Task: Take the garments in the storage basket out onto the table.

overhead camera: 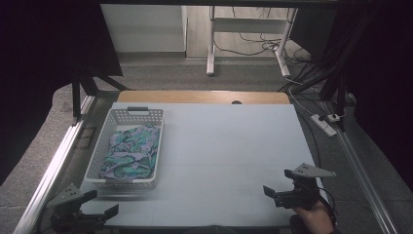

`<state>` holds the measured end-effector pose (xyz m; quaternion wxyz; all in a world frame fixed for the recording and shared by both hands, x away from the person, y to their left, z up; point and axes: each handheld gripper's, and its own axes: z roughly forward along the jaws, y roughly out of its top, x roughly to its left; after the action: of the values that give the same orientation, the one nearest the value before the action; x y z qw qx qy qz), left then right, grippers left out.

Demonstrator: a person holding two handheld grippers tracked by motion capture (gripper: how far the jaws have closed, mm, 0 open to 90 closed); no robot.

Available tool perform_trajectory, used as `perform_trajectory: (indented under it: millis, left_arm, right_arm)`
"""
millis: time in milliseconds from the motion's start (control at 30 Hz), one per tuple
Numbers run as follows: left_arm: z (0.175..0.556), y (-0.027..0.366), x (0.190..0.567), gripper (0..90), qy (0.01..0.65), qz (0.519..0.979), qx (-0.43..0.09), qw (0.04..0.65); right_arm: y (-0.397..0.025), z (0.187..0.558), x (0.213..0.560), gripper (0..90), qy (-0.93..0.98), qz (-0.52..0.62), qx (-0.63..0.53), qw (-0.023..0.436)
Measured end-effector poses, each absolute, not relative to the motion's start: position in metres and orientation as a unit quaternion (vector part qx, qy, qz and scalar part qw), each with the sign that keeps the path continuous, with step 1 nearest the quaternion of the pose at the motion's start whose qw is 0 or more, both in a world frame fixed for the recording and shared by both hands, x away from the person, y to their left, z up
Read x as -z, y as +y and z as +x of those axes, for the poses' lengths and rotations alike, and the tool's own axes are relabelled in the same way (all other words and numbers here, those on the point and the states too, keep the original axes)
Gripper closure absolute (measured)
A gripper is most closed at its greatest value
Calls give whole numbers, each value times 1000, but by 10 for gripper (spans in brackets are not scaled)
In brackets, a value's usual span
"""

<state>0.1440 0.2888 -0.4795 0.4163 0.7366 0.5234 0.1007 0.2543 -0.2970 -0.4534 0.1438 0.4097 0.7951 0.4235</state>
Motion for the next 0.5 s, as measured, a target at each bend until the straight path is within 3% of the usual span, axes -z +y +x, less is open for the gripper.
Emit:
perform_trajectory:
  millis: [500]
  left_arm:
    - [147,291,481,1,525,737,-85,416]
  right_arm:
    - [-293,254,454,0,814,386,-413,131]
